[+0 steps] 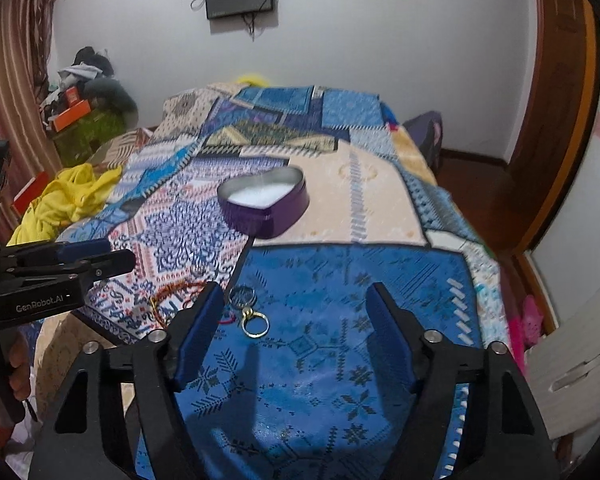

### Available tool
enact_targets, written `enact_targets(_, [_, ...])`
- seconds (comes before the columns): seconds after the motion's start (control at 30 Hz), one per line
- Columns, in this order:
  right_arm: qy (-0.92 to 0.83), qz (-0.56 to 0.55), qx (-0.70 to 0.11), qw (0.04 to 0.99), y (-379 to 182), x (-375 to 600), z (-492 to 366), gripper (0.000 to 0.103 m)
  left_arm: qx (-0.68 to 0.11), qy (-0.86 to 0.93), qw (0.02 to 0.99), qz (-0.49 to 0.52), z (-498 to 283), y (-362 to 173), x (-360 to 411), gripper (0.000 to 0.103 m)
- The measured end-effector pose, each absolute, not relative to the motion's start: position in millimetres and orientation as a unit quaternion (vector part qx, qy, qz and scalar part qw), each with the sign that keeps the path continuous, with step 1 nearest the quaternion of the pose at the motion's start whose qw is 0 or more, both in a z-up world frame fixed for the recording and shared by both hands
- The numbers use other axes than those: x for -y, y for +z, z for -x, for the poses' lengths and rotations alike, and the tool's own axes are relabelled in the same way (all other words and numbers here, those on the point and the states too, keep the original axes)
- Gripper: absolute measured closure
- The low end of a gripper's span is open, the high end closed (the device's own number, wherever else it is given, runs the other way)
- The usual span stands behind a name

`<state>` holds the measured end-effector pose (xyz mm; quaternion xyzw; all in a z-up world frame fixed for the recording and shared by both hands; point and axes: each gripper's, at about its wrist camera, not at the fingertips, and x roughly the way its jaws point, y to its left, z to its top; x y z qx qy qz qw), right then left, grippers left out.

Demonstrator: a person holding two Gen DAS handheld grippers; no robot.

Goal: Organize jewelry
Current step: 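Lower left tool to the red-gold bracelet while right tool approaches the gold ring, then close left tool on the red-gold bracelet while right tool grasps the gold ring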

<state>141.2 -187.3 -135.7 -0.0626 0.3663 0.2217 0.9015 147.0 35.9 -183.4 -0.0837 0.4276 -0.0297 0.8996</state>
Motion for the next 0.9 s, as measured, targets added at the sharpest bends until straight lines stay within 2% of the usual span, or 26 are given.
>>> enact_targets(0.27, [0.250,0.068,-0.402,0.878,-153.6,181.6,-147.1,0.055,-0.450,-0.069,0.888,0.063,-157.9,-197.6,-16.3,0.077])
enact_targets(0.57, [0.267,0.093,-0.414,0.865,-166.2,167.5,-151.6,0.069,-0.460,-0.082,0.882,0.056,-163.3,-208.0,-12.7,0.084])
enact_targets(0.73, [0.266,0.109,-0.412,0.864,-170.8,164.2,-152.0,0.085,-0.461,-0.101,0.880,0.055,-165.5,-212.0,-9.2,0.092])
enact_targets(0.9, [0.270,0.100,-0.412,0.864,-170.9,165.9,-153.9,0.087,-0.460,-0.106,0.880,0.055,-166.0,-213.2,-9.8,0.097])
